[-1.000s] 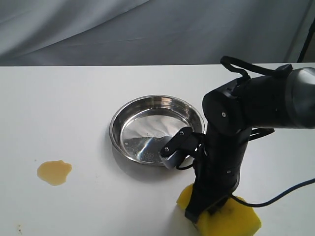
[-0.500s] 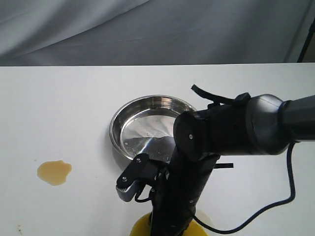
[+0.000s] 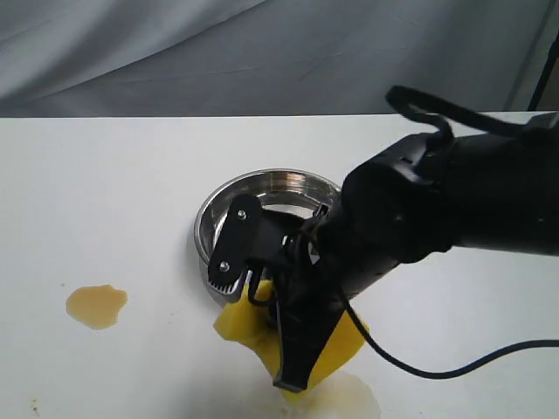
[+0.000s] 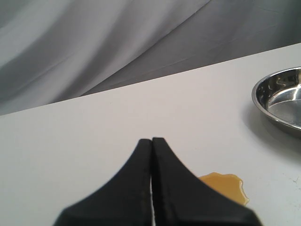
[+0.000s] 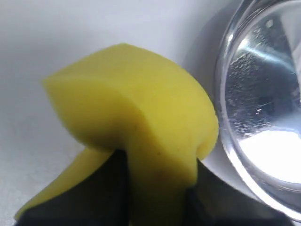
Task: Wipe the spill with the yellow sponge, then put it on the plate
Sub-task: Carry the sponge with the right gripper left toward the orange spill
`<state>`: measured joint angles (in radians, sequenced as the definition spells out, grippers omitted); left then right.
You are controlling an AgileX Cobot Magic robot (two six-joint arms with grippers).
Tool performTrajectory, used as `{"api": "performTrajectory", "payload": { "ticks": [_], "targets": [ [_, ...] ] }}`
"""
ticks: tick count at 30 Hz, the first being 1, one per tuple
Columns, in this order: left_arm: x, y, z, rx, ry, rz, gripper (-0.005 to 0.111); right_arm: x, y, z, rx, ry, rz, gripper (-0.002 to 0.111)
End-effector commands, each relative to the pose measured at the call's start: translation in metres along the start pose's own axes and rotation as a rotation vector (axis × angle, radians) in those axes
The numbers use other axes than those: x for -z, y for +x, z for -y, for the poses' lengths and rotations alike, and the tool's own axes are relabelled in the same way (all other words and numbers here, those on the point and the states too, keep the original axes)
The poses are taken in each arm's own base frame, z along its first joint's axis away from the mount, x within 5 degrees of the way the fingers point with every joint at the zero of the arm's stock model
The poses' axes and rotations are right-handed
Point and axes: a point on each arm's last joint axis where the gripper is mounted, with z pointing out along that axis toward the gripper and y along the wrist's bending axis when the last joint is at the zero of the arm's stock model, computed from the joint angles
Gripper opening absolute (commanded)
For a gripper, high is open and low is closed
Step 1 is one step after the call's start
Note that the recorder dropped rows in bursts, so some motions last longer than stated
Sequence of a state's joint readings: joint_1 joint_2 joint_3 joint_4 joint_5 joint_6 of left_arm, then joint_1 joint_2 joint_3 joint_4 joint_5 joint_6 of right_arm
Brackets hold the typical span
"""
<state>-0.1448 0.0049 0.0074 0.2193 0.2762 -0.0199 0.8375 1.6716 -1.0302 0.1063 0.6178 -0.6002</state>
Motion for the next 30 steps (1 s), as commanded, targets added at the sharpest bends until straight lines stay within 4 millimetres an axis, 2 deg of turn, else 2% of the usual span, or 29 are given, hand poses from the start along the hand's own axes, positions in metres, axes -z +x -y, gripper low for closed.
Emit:
{"api": "performTrajectory", "payload": {
  "ticks": [1, 11, 23, 30],
  "targets": [
    [0.001, -0.004, 0.0, 0.006, 0.003, 0.024, 0.0, 0.018, 0.002, 0.001, 0.042, 0.044, 0.008, 0.0],
    [0.001, -0.004, 0.0, 0.006, 0.003, 0.024, 0.0, 0.021, 0.021, 0.003, 0.168, 0.048, -0.207, 0.0],
    [0.001, -0.004, 0.0, 0.006, 0.003, 0.024, 0.0, 0.023, 0.028, 0.012, 0.173, 0.141, -0.297, 0.0],
    [0.001, -0.004, 0.0, 0.006, 0.003, 0.024, 0.0, 0.023, 0.027, 0.013, 0.177, 0.146, -0.29, 0.0]
  ]
}}
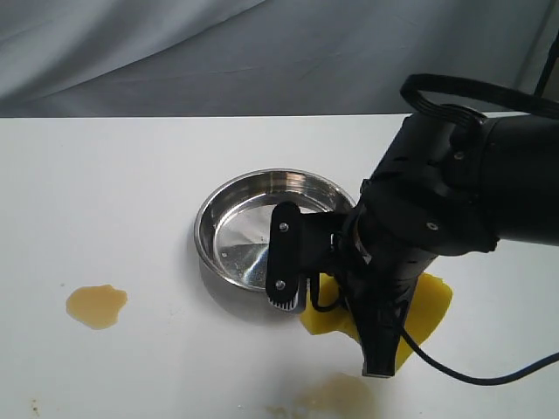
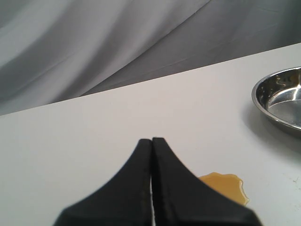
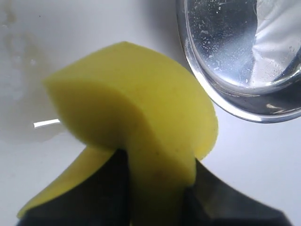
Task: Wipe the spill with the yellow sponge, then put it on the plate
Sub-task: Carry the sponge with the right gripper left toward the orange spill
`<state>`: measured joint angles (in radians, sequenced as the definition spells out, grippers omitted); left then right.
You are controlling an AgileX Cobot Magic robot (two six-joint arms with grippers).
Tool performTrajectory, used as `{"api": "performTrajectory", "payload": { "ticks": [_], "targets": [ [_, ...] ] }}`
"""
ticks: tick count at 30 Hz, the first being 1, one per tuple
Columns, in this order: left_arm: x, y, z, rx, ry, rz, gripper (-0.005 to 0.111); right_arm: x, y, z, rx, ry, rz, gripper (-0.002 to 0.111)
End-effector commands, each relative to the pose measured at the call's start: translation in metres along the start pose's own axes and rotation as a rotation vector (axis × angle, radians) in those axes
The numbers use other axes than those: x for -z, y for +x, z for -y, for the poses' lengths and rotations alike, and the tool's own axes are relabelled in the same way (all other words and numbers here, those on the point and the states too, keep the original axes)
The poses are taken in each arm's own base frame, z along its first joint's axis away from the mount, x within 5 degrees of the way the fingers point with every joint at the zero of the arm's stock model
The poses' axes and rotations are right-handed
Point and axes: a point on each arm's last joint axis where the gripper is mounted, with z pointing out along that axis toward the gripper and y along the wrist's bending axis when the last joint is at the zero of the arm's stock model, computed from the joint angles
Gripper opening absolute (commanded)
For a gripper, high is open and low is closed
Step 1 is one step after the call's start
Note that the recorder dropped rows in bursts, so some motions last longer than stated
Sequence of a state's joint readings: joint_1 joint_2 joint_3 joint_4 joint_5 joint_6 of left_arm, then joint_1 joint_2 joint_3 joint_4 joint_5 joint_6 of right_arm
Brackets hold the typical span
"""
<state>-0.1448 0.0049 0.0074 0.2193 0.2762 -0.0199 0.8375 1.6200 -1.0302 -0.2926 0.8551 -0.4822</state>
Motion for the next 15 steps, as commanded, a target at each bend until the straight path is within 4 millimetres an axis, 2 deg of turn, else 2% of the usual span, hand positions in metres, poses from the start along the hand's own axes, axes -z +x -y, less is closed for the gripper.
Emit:
{"api": "performTrajectory", "payload": {
  "ticks": [1, 5, 9, 12, 15],
  "targets": [
    [0.001, -0.004, 0.0, 0.006, 0.003, 0.024, 0.0, 0.001, 0.0, -0.001, -0.007, 0.002, 0.011, 0.0],
    [0.001, -0.004, 0.0, 0.006, 0.003, 0.024, 0.0, -0.002, -0.002, -0.003, -0.021, -0.02, 0.015, 0.0],
    [0.001, -0.004, 0.0, 0.006, 0.003, 0.024, 0.0, -0.017, -0.006, -0.007, -0.024, -0.066, -0.011, 0.0],
    [0.001, -0.004, 0.0, 0.006, 0.003, 0.024, 0.0, -0.031, -0.018, -0.015, -0.001, -0.08, 0.015, 0.0],
    [0.001, -0.004, 0.0, 0.006, 0.003, 0.024, 0.0, -0.037, -0.039, -0.027, 0.064, -0.055, 0.102, 0.0]
  ]
}}
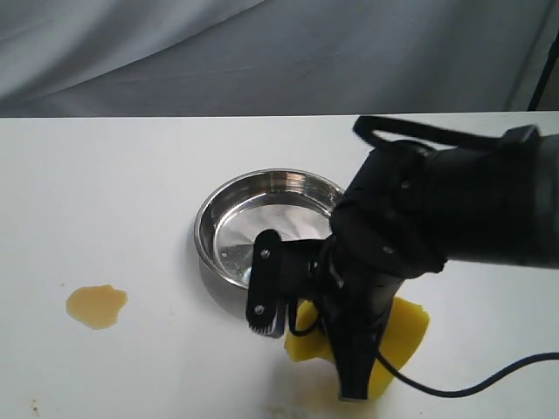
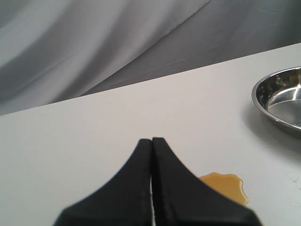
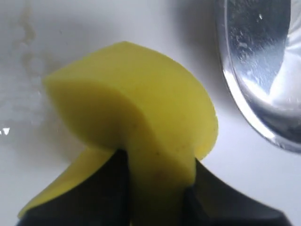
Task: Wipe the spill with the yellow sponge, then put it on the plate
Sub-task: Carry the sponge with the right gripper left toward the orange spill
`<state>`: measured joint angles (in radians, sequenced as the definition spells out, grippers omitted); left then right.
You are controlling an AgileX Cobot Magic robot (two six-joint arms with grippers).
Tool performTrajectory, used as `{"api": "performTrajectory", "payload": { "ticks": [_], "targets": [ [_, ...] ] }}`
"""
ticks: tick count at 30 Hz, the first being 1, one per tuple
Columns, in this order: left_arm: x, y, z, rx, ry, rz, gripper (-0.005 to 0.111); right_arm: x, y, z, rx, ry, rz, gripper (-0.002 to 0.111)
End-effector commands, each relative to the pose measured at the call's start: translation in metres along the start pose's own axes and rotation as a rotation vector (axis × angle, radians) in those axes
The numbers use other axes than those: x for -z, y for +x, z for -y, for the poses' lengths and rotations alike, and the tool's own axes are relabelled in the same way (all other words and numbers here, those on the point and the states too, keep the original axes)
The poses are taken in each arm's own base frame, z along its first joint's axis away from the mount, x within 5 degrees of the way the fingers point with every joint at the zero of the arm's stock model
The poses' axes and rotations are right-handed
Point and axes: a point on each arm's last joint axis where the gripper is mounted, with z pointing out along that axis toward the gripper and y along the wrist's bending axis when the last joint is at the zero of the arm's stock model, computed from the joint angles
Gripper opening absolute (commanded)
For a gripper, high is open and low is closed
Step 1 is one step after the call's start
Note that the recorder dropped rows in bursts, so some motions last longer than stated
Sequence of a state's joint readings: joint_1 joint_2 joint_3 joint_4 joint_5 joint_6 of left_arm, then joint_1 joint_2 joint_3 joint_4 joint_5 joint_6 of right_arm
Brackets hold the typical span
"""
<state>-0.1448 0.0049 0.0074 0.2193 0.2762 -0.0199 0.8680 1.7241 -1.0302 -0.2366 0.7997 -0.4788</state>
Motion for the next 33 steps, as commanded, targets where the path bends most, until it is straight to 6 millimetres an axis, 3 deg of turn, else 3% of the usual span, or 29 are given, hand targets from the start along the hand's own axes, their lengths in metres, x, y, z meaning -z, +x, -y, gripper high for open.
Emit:
{"api": "performTrajectory", "payload": {
  "ticks": [1, 5, 9, 23, 33],
  "targets": [
    [0.001, -0.004, 0.0, 0.006, 0.003, 0.024, 0.0, -0.008, -0.032, -0.019, 0.085, 0.035, 0.148, 0.0],
    [0.001, -0.004, 0.0, 0.006, 0.003, 0.024, 0.0, -0.009, -0.054, -0.028, 0.122, 0.081, 0.287, 0.0],
    [0.001, -0.004, 0.0, 0.006, 0.003, 0.024, 0.0, -0.009, -0.069, -0.025, 0.041, 0.122, 0.436, 0.0],
    [0.001, -0.004, 0.0, 0.006, 0.003, 0.024, 0.0, -0.009, -0.145, 0.016, -0.169, 0.154, 0.614, 0.0],
    [0.001, -0.004, 0.0, 0.006, 0.003, 0.024, 0.0, -0.022, -0.18, 0.027, -0.392, 0.054, 0.724, 0.0]
  ]
}}
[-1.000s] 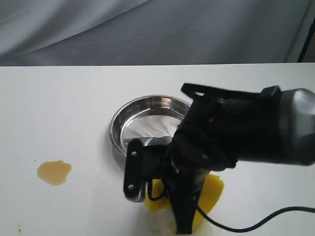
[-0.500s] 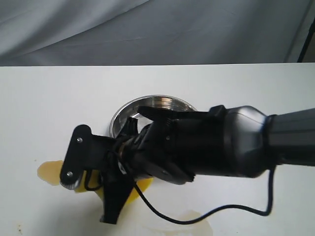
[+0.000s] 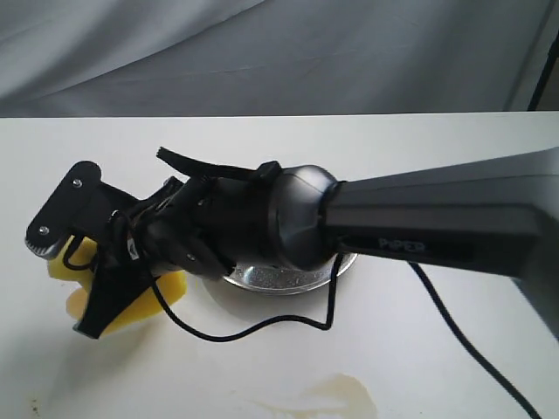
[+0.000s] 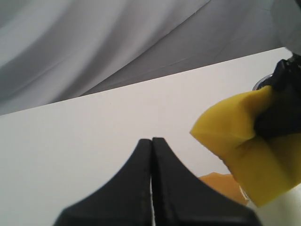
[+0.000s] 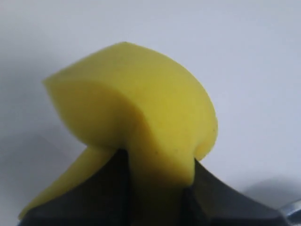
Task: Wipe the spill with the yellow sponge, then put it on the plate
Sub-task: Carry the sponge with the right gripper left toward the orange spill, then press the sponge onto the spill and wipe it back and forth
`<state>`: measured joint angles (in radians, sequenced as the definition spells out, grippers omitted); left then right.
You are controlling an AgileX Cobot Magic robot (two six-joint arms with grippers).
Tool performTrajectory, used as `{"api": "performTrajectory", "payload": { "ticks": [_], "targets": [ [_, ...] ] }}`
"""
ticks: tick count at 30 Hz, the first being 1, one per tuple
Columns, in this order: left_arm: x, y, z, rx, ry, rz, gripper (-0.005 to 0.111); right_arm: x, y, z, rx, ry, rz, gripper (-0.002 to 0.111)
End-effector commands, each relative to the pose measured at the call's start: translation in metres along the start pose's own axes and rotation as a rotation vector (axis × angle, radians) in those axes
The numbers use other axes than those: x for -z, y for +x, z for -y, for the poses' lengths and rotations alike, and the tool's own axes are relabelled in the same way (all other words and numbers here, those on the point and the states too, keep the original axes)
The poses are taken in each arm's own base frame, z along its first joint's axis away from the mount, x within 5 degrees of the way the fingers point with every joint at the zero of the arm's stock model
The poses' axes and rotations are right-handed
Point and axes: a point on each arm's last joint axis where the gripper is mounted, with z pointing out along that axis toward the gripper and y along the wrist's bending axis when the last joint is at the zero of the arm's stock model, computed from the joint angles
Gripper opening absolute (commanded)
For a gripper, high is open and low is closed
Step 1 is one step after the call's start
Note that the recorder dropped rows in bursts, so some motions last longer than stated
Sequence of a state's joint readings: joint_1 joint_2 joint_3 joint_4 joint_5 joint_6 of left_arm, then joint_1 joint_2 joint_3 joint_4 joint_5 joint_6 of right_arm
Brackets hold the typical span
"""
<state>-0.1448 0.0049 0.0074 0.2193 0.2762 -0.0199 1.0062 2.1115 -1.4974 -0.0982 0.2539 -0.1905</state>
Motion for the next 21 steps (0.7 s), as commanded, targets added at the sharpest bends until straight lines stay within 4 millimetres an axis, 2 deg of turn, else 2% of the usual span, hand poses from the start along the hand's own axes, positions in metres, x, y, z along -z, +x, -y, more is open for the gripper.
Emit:
{"api": "performTrajectory", "payload": {
  "ticks": [1, 9, 15, 21],
  "targets": [
    [0.001, -0.004, 0.0, 0.006, 0.003, 0.024, 0.0, -0.012, -0.013, 0.001, -0.132, -0.014, 0.074, 0.0],
    [0.001, -0.004, 0.0, 0.006, 0.003, 0.024, 0.0, -0.039, -0.019, 0.002, -0.171, -0.006, 0.139, 0.0],
    [0.001, -0.004, 0.0, 0.006, 0.003, 0.024, 0.0, -0.059, -0.026, 0.007, -0.172, 0.069, 0.383, 0.0],
    [0.001, -0.004, 0.0, 0.006, 0.003, 0.024, 0.0, -0.082, -0.008, 0.005, -0.103, 0.099, 0.405, 0.0]
  ]
}}
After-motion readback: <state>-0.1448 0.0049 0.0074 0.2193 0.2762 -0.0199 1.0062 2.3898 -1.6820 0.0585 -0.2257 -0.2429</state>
